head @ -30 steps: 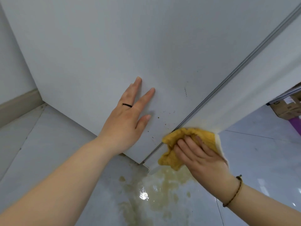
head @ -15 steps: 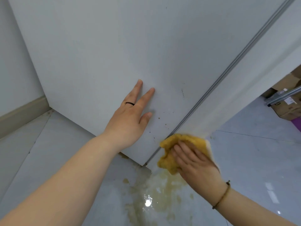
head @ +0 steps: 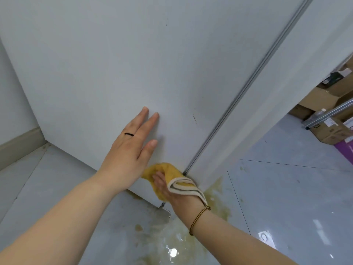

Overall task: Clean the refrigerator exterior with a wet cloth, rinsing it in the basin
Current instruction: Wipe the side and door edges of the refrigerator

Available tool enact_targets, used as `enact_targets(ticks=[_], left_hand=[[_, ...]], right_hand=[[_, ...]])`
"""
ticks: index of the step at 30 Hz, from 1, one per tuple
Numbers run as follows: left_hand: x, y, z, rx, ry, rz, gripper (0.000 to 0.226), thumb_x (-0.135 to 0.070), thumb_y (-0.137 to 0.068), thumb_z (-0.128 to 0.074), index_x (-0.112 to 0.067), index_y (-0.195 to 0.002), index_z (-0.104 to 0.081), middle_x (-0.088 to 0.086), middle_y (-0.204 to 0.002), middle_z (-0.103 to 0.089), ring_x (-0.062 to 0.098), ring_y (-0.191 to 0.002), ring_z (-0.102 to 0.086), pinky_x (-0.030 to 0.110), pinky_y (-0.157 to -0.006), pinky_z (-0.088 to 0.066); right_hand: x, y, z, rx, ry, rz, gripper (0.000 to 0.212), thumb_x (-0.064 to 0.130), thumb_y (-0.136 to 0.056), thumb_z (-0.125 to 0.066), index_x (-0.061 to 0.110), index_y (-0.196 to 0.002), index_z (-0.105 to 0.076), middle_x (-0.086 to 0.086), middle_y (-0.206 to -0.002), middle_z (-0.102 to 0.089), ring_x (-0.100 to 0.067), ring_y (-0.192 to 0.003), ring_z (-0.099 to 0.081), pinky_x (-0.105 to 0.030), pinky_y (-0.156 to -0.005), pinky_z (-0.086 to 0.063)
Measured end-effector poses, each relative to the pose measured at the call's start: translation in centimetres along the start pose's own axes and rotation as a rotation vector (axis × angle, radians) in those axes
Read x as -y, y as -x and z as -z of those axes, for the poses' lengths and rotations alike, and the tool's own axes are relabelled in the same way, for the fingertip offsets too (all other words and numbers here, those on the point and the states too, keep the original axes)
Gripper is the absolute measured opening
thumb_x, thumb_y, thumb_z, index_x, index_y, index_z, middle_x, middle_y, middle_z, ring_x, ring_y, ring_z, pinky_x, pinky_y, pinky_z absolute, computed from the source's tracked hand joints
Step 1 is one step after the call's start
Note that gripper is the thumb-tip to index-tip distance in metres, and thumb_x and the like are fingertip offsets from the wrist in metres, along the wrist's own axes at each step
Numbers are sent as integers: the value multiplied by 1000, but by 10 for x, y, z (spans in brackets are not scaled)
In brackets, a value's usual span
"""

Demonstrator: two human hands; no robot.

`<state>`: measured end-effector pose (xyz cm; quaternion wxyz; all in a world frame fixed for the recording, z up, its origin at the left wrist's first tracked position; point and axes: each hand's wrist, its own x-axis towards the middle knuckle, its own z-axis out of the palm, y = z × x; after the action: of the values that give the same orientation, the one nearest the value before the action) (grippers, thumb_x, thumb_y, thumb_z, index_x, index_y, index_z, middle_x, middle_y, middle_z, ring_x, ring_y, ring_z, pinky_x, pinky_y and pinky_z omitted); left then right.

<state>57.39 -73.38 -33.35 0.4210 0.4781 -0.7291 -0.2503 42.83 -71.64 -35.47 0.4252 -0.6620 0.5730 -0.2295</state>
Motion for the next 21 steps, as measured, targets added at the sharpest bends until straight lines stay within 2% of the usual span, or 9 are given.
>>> enact_targets(ticks=[1,2,4,6,9,11,16,19,21], left_hand=[[-1,-1,3,13,-1,5,42,-43,-89,-30,-55,-120,-4,-37,-133,5,-14,-129,1,10,-107,-2],[-2,-2,6,24,-7,10,43,-45,-87,-28,-55,-120,-2,-35,-134,3,-15,-128,2,8,-105,0],[-2,-1,12,25,-41,5,49,-53,-80,-24,-53,-122,-1,-33,-133,0,-14,-128,4,6,-103,4],[1,-2,14,-16,-57,-1,56,-59,-75,-20,-48,-127,-2,-31,-135,-1,-11,-131,3,8,-105,3],[0,-3,10,-37,-32,61,54,-48,-84,-29,-42,-132,-5,-26,-139,4,-7,-133,3,14,-108,0],[-2,-2,3,-25,8,87,52,-44,-88,-31,-42,-134,-7,-27,-137,10,-11,-130,6,17,-110,-4],[2,-1,6,-79,96,59,43,-42,-84,-26,-55,-120,-5,-40,-130,4,-36,-114,7,-7,-96,1],[2,0,15,-78,160,117,40,-32,-96,-34,-54,-115,-7,-32,-135,-8,-23,-123,-7,-10,-92,-3],[-1,3,18,-62,187,150,43,-23,-96,-33,-53,-114,-8,-26,-137,-14,-13,-126,-14,-4,-97,-7]], right_hand=[[-2,0,1,-23,85,-40,34,11,-96,-31,10,-84,-63,-17,-105,-57,-21,-117,-53,-23,-100,-38],[0,2,3,-47,270,1,37,14,-98,-27,5,-85,-60,-18,-130,-52,-24,-123,-48,-25,-104,-36],[6,1,22,-183,660,297,51,23,-96,-18,-10,-120,-49,-2,-147,-29,-10,-136,-24,-32,-118,-13],[17,2,51,-186,986,575,50,14,-95,-22,2,-143,-24,15,-147,-9,7,-135,-1,-34,-118,-9],[73,14,89,-725,1446,728,56,27,-87,-42,12,-140,-32,0,-148,-32,-19,-137,-15,-43,-112,-1],[95,19,101,-927,1491,672,64,38,-85,-47,12,-142,-30,-6,-148,-31,-28,-135,-15,-44,-111,7],[38,9,60,-793,1603,539,67,36,-84,-37,11,-144,-17,-2,-148,-16,-27,-140,19,-45,-114,13],[-24,7,34,-660,1758,583,67,12,-83,-27,3,-144,-3,-7,-149,-9,-31,-140,19,-46,-113,5],[-48,10,18,-551,1779,624,55,2,-83,-17,2,-138,-20,-8,-146,-18,-36,-141,6,-48,-112,0]])
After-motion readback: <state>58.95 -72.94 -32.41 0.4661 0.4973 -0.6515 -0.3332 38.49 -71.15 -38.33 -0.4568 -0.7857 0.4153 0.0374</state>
